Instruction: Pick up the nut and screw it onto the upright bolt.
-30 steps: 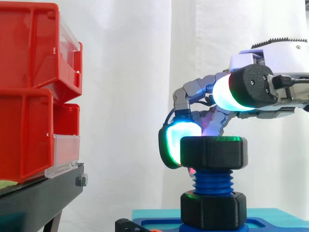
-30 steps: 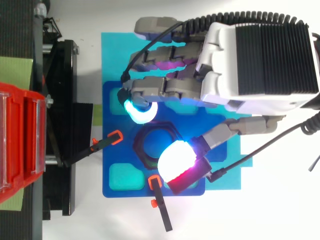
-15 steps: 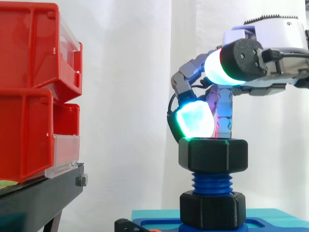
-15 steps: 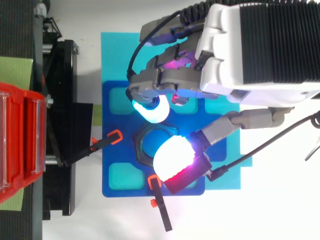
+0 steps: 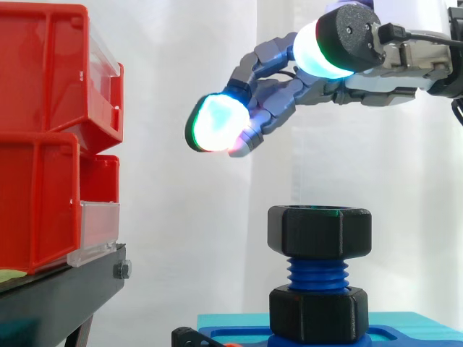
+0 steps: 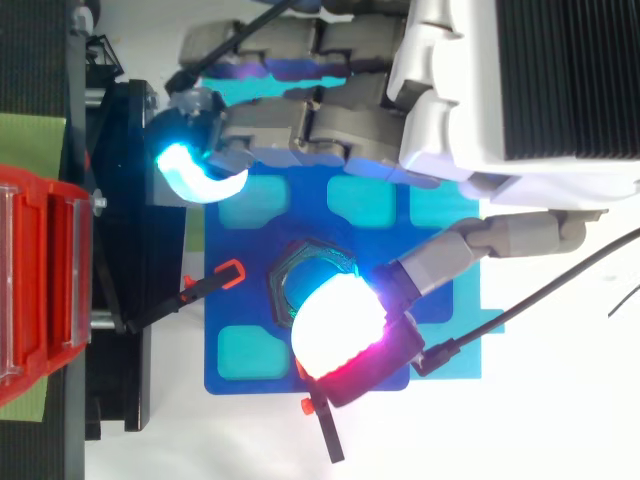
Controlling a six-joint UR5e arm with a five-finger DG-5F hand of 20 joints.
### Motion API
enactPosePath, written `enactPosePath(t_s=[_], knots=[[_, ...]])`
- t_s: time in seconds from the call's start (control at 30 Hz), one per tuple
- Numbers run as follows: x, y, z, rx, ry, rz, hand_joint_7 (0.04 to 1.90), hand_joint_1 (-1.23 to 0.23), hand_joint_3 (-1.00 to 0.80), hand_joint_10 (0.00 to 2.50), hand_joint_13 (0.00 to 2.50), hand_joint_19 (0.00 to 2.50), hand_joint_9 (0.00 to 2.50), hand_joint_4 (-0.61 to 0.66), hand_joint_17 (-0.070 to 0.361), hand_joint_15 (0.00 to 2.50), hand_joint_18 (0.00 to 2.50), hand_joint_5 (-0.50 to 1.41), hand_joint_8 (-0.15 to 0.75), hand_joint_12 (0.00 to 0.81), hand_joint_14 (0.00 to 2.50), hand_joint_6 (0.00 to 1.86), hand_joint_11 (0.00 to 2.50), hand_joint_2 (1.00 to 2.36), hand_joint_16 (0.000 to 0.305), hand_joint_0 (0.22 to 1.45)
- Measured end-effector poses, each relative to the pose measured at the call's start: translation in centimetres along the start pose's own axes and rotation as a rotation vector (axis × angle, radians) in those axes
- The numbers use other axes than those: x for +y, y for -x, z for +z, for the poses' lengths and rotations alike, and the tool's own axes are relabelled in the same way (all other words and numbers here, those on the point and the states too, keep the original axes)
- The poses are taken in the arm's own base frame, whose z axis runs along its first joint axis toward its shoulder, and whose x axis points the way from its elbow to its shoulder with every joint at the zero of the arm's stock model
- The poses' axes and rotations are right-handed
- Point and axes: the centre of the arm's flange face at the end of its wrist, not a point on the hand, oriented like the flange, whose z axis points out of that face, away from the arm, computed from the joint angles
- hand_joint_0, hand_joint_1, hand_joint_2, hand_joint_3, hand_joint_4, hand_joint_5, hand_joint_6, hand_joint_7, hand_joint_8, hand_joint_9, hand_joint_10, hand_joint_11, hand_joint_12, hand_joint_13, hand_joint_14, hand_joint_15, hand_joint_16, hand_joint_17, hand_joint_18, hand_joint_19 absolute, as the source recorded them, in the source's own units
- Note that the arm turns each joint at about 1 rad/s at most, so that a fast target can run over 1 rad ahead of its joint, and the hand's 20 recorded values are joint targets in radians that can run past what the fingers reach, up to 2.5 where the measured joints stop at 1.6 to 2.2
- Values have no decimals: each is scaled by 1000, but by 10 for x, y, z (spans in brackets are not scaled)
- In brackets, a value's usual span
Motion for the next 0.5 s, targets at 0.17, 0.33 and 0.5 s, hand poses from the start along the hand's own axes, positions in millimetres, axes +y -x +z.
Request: enactPosePath(t_s=[0.17, 0.33, 0.5], knots=[[6, -3, 3, -5, 9, -8, 629, -202, -500, 0, 101, 0, 412, 141, 82, 0, 0, -175, 211, 299, 0, 501, 0, 1000, 37, 473], [17, -8, 5, -6, 17, -23, 632, -200, -500, 0, 94, 0, 407, 142, 84, 0, 0, -175, 212, 301, 0, 501, 0, 1000, 37, 473], [24, -21, 3, 14, 11, -30, 667, -199, -500, 0, 98, 0, 410, 153, 84, 0, 0, -173, 219, 303, 0, 502, 0, 1000, 37, 476]])
